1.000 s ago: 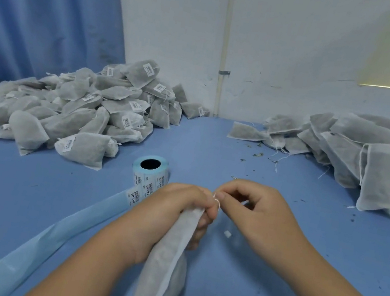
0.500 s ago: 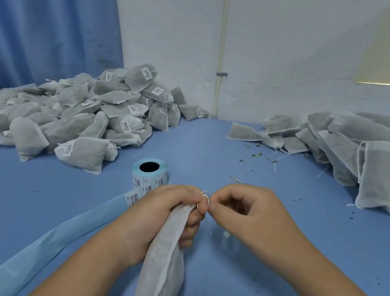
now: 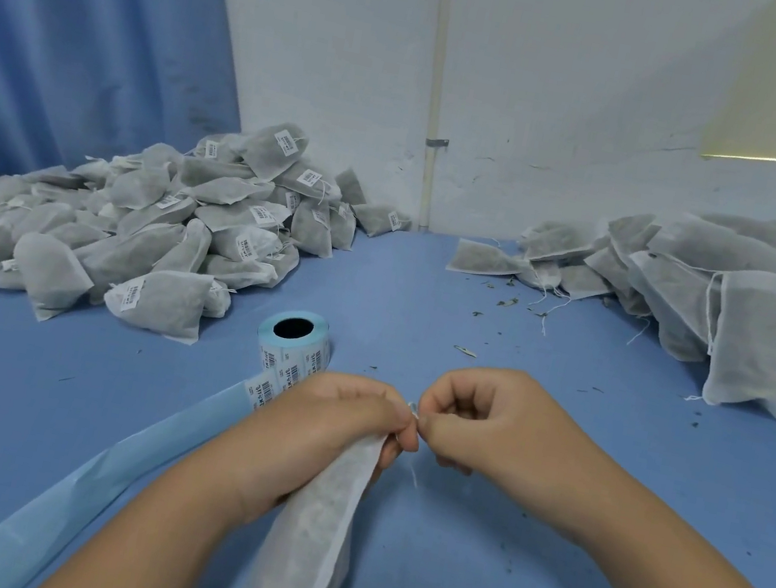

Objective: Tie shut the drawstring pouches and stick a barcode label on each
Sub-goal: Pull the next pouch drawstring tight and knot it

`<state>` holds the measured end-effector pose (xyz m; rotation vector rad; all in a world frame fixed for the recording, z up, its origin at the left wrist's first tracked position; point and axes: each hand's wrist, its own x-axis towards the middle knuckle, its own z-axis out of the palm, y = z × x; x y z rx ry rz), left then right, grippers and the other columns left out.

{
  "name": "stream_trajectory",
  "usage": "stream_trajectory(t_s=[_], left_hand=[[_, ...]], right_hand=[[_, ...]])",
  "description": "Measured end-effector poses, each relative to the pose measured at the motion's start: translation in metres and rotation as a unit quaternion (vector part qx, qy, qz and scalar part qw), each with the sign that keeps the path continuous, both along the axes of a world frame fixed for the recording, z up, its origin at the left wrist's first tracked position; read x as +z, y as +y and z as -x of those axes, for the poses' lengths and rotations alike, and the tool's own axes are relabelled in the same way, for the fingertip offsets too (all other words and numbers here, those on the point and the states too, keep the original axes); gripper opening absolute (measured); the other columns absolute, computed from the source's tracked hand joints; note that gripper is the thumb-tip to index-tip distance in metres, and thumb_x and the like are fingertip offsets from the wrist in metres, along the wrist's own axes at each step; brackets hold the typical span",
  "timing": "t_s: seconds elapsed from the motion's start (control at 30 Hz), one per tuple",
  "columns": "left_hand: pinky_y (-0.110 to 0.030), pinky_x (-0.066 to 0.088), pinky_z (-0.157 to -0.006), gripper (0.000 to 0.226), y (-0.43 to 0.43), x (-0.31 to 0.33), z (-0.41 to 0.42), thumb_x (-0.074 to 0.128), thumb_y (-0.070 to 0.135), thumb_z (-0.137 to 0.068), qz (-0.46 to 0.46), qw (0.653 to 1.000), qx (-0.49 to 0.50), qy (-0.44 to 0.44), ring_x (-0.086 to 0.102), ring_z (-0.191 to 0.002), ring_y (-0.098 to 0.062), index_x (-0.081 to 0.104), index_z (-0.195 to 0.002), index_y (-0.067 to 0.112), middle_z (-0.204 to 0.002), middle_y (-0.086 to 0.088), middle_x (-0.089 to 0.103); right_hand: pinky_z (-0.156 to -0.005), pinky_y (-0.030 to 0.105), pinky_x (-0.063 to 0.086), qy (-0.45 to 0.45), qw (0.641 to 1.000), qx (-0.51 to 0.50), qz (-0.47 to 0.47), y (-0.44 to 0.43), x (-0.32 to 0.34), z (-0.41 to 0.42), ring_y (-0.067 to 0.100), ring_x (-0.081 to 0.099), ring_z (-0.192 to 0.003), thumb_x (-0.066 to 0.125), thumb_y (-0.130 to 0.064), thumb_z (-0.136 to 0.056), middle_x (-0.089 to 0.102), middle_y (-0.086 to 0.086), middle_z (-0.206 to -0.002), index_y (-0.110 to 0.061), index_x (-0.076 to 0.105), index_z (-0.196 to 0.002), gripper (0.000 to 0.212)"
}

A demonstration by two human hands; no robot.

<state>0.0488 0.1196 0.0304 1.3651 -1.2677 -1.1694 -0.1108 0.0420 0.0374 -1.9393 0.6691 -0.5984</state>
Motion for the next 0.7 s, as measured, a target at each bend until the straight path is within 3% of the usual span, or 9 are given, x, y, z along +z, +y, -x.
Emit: stream_trajectory(t_s=[0.1,0.23,0.4,0.57,0.7], left_hand=[[-0.023,0.037,-0.051,0.017,0.0,0.001,-0.001,0.062,0.029,-0.074,-0.001,1.0,0.013,-0.008,0.046,-0.047,-0.011,0.07,-0.064,0.017,-0.059,0.001,0.058],[-0.024,0.039,-0.056,0.017,0.0,0.001,0.0,0.067,0.033,-0.069,0.001,0.998,0.053,-0.03,0.051,-0.049,-0.007,0.074,-0.066,0.018,-0.063,0.004,0.064],[-0.024,0.038,-0.053,0.017,0.0,0.001,-0.001,0.072,0.034,-0.067,0.014,0.995,0.081,-0.055,0.047,-0.05,-0.011,0.068,-0.061,0.019,-0.061,0.0,0.057],[-0.024,0.038,-0.055,0.018,0.0,0.001,-0.003,0.07,0.036,-0.068,0.025,0.994,0.094,-0.043,0.047,-0.052,-0.01,0.07,-0.066,0.018,-0.068,-0.001,0.058],[-0.019,0.039,-0.054,0.017,0.001,0.001,-0.003,0.073,0.03,-0.081,0.032,0.994,0.096,-0.04,0.049,-0.052,-0.006,0.071,-0.068,0.019,-0.069,0.001,0.059]], right_hand=[[-0.047,0.019,0.034,0.006,1.0,0.014,-0.003,-0.002,-0.001,0.001,0.012,0.044,-0.055,0.061,-0.043,-0.053,0.053,-0.011,-0.05,-0.022,0.065,-0.064,0.024],[-0.061,0.032,0.038,0.017,1.0,0.023,-0.012,-0.006,-0.004,0.001,0.013,0.047,-0.058,0.057,-0.032,-0.063,0.055,-0.008,-0.054,-0.023,0.063,-0.064,0.011],[-0.064,0.035,0.039,0.009,0.999,0.029,-0.026,-0.008,-0.005,0.002,0.015,0.048,-0.06,0.054,-0.027,-0.066,0.06,-0.006,-0.056,-0.025,0.062,-0.064,0.008],[-0.064,0.031,0.047,-0.077,0.995,0.023,-0.066,-0.009,-0.009,-0.003,0.012,0.065,-0.066,0.067,-0.03,-0.07,0.069,-0.002,-0.07,-0.024,0.066,-0.071,0.006],[-0.066,0.037,0.044,-0.105,0.991,-0.007,-0.086,-0.009,-0.012,-0.006,0.02,0.065,-0.072,0.074,-0.029,-0.065,0.072,0.003,-0.071,-0.021,0.066,-0.079,0.018]])
